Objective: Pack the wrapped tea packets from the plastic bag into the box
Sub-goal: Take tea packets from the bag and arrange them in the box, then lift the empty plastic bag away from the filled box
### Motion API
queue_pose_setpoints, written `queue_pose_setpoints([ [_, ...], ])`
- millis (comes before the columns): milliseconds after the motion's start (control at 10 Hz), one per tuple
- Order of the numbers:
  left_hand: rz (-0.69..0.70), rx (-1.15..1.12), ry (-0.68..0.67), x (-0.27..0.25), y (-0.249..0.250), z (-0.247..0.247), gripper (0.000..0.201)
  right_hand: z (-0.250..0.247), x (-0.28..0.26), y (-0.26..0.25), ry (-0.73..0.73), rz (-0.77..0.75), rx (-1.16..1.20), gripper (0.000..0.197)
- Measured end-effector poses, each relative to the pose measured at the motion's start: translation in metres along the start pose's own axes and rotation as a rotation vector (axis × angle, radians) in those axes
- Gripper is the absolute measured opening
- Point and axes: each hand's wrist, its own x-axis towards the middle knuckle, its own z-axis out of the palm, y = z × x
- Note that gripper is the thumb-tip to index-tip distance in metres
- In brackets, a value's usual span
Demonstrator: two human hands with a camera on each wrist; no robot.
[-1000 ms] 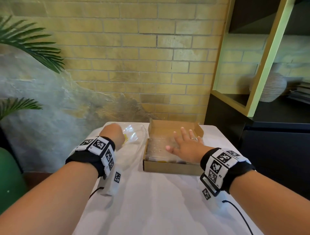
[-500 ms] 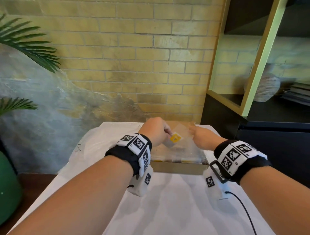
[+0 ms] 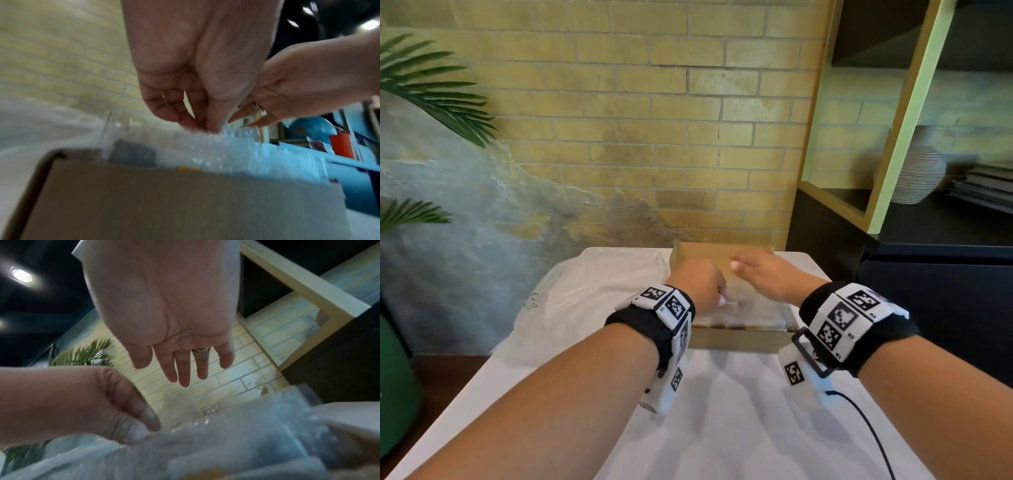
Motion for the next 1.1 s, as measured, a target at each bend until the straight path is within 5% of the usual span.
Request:
queue_pose_setpoints([
  [100, -0.080, -0.152, 0.049, 0.000, -0.006, 0.000, 0.016, 0.015, 0.003, 0.000, -0.214, -0.015, -0.111, 0.057],
  [300, -0.369, -0.205, 0.242, -0.004, -0.041, -0.023, 0.020, 0.039, 0.009, 0.014, -0.248, 0.132, -0.251, 0.067],
  [400, -0.552, -0.022, 0.235, -0.010, -0.072, -0.040, 0.022, 0.037, 0.010, 0.013, -0.184, 0.174, -0.242, 0.070],
  [600, -0.938, 0.199, 0.000, -0.032, -0.118, -0.052, 0.049, 0.038, 0.011, 0.016, -0.157, 0.237, -0.260, 0.071],
  [700, -1.003, 0.188, -0.121, -0.047, -0.130, -0.051, 0.038, 0.037, 0.012, 0.015, -0.106, 0.208, -0.295, 0.067],
  [800, -0.906, 0.143, -0.207, -0.064, -0.131, -0.054, 0.033, 0.040, 0.013, 0.013, -0.172, 0.210, -0.267, 0.063],
  [1000, -0.868, -0.005, -0.030, -0.071, -0.116, -0.062, 0.020, 0.045, 0.017, -0.001, -0.162, 0.219, -0.284, 0.055],
  [1100, -0.816, -0.063, 0.189, -0.074, -0.107, -0.071, 0.027, 0.042, 0.020, -0.008, -0.078, 0.229, -0.332, 0.032],
])
